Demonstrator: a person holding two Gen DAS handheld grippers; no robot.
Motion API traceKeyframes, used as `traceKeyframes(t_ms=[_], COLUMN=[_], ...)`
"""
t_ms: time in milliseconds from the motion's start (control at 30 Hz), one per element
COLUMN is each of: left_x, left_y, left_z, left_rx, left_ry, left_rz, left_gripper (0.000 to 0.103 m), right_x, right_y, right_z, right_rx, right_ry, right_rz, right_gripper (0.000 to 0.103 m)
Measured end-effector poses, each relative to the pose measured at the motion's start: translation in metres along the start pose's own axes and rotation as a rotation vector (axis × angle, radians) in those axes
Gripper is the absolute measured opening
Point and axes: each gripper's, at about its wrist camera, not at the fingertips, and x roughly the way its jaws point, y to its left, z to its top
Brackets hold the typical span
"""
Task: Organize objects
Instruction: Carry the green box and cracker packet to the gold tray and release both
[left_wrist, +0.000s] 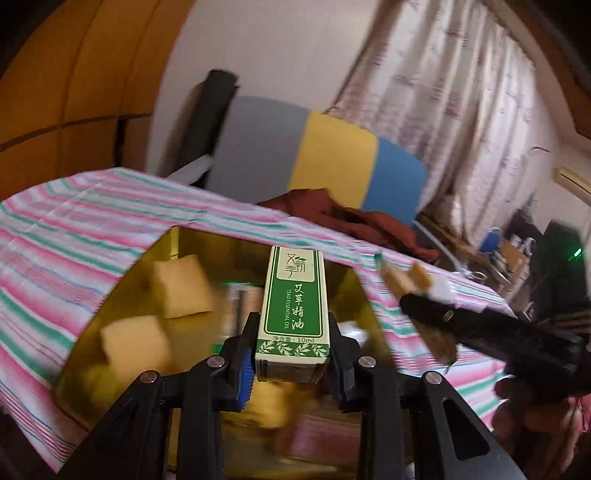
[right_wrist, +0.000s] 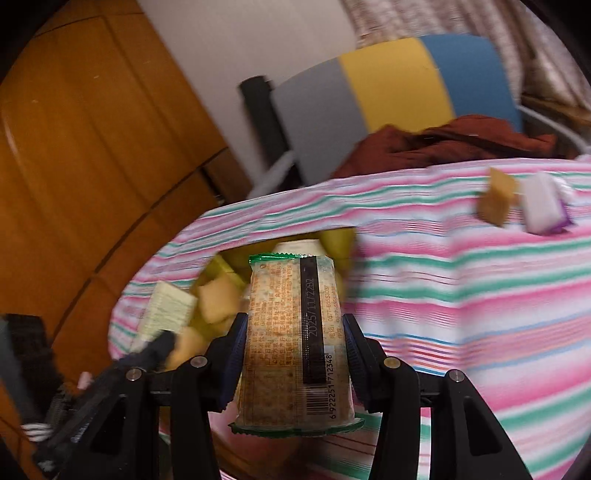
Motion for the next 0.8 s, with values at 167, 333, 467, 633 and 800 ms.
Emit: traceKeyframes(t_ms=[167,333,467,633,800], left_x=[0.018,0.034,0.043,0.043,0.034], left_y=[0.035,0.046,0.052,0.051,0.044], left_z=[0.005,-0.003,-0.008,-0.010,-0.011], left_rx=[-0.061,-0.048,-0.056,-0.062,-0.059], left_ry=[0.060,0.132,0.164,0.161,0.131], left_rz=[0.055,0.079,0.093,0.094,0.141], left_gripper=[0.032,0.032,0.033,0.049,0.049], right_x=[0.043,0.095,0.127,0.101,0.069], right_y=[0.039,0.057,0.051,0.050,0.048], right_z=[0.017,0.029,0.038,0.039,0.032], right_rx=[-0.024,-0.018,0.014,0.008,-0.033], right_ry=[0.051,0.108,0.135,0.051,-0.009], right_rz=[0.052,0.038,-0.026,-0.034,-0.035], right_gripper=[0.050,0.050,0.059,0.076,0.079])
